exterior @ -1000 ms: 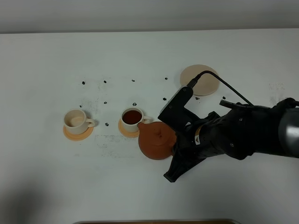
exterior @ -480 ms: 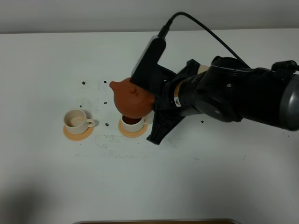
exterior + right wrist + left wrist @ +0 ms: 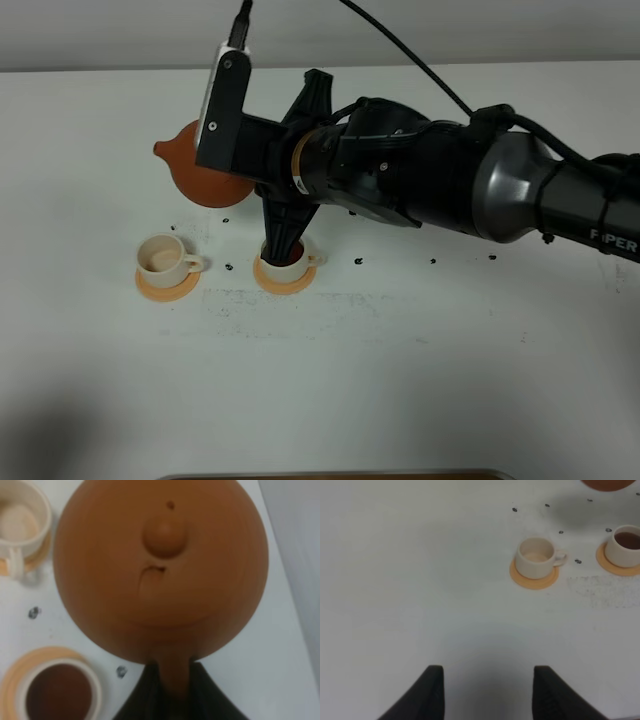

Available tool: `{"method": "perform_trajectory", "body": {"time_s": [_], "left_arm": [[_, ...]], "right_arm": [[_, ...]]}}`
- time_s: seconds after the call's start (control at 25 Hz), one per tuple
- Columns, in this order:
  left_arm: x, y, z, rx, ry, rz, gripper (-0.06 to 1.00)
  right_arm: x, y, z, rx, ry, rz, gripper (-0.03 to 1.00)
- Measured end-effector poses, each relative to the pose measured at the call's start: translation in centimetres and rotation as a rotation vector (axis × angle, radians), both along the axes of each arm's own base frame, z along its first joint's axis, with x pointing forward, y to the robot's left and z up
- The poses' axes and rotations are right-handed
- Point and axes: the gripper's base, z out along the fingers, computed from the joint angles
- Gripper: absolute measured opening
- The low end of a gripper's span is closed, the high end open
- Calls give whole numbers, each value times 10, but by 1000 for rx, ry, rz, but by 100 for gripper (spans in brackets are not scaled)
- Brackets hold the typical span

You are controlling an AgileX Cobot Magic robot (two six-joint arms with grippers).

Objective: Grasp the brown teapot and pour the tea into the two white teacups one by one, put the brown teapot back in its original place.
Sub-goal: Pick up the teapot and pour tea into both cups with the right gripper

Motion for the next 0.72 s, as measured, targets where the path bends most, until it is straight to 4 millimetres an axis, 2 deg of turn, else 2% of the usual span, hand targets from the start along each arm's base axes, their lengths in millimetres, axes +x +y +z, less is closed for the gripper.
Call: {"method": "perform_trajectory", "body": {"time_s": [0.72], "left_arm": [[0,0,0,0,0,0,43]], "right_arm": [[12,18,-44,-272,-222,299,11]]}}
